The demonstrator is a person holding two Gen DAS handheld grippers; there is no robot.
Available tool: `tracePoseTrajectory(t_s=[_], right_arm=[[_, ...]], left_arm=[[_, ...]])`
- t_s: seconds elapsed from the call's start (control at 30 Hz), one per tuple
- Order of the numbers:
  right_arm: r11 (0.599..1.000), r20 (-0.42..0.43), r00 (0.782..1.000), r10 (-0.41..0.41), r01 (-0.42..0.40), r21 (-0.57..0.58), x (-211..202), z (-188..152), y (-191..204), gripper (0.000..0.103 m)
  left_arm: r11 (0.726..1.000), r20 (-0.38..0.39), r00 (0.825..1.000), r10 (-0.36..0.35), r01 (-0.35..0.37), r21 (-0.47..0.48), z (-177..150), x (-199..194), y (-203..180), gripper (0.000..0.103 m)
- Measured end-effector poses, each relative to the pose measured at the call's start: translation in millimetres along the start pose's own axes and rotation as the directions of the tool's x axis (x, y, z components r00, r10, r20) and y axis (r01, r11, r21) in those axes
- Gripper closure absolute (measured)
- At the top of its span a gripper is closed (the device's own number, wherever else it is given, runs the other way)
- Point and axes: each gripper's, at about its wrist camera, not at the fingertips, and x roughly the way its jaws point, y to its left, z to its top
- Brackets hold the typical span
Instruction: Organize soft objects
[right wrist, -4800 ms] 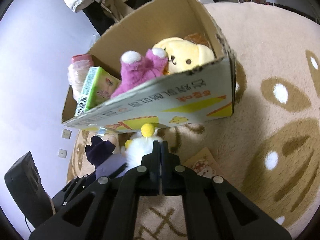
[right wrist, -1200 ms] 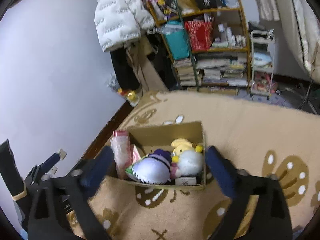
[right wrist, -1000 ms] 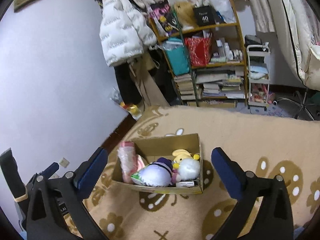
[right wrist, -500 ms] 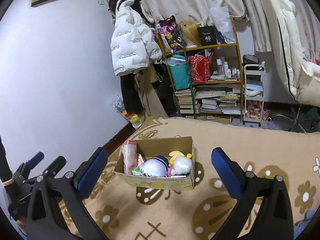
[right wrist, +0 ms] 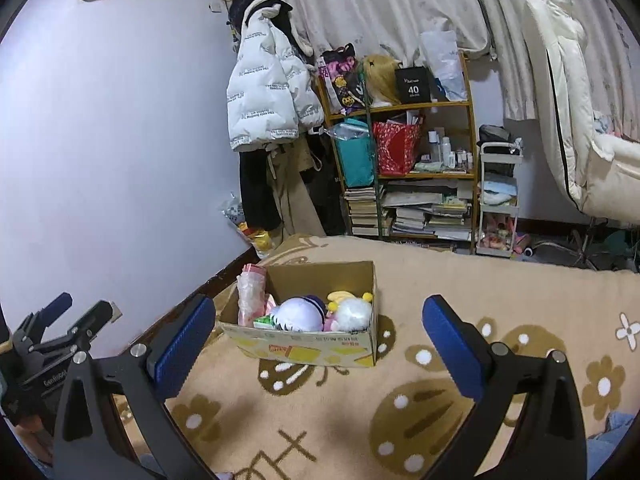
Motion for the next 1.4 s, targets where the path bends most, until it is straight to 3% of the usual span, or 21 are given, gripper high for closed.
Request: tracePoseTrajectory(t_s=[0.27, 0.87, 1.4], right_arm=[[0.999, -0.003, 0.999, -0.032, 0.032, 0.002, 3, -10, -4, 0.000], [0.999, -0.046, 0.998, -0.037, 0.036, -0.017, 14, -20, -3, 0.000], [0.999, -0.050, 0.998, -0.039, 0.038, -0.019, 14, -21, -5, 0.000]], left_arm=[[1.000, 0.034, 0.999, 0.004, -0.005, 0.009, -21, 1, -1, 0.001], [1.000, -0.017, 1.000, -0.005, 0.006, 0.014, -33, 15, -3, 0.001], [1.000, -0.016, 1.000, -0.011, 0.011, 0.011, -37, 17, -2, 0.001]])
